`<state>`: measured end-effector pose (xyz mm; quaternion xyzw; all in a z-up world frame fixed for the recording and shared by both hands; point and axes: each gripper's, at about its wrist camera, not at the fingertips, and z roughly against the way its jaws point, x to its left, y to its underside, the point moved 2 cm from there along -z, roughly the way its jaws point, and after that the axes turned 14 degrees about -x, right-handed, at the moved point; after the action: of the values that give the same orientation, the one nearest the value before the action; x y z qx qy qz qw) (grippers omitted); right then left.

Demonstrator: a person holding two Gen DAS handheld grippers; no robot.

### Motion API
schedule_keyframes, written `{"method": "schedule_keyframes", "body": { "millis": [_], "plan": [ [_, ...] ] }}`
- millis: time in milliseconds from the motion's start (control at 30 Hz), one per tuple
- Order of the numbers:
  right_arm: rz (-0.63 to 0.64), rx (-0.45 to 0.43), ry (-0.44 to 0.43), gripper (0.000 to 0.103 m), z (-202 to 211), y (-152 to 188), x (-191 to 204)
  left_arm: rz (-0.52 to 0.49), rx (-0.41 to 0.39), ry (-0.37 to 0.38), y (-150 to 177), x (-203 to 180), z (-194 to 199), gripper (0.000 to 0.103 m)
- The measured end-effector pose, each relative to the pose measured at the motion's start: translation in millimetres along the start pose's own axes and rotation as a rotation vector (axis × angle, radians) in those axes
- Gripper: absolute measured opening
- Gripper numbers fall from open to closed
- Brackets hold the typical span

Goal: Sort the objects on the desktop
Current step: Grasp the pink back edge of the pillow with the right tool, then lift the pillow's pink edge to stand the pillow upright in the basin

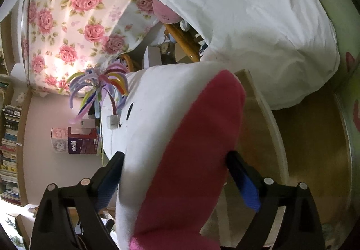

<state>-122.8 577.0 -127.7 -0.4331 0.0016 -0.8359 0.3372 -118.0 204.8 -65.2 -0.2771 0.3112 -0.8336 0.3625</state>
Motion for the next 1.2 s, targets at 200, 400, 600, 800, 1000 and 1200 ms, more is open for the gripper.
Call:
{"method": "schedule_keyframes", "body": {
  "millis": [200,400,600,800,1000,1200],
  "plan": [
    [-0.114,0.049,-0.096,0.1,-23,3,-20,-0.011,0.003,-0.005,3,2,-1,0.078],
    [-0.087,-0.021,-0.107,0.096,-24,6,-12,-0.024,0.014,-0.016,6,4,-3,0.078],
    [0.022,-0.12,-0.053,0.086,-2,10,18,-0.01,0.005,-0.009,8,6,-2,0.078],
    [0.193,-0.229,-0.011,0.08,22,17,69,0.009,-0.017,-0.011,8,17,4,0.078],
    [0.428,-0.341,0.016,0.075,35,25,139,0.045,-0.028,-0.02,19,36,13,0.078],
    [0.656,-0.385,0.092,0.074,32,34,196,0.079,-0.028,-0.034,30,58,19,0.078]
  ]
}}
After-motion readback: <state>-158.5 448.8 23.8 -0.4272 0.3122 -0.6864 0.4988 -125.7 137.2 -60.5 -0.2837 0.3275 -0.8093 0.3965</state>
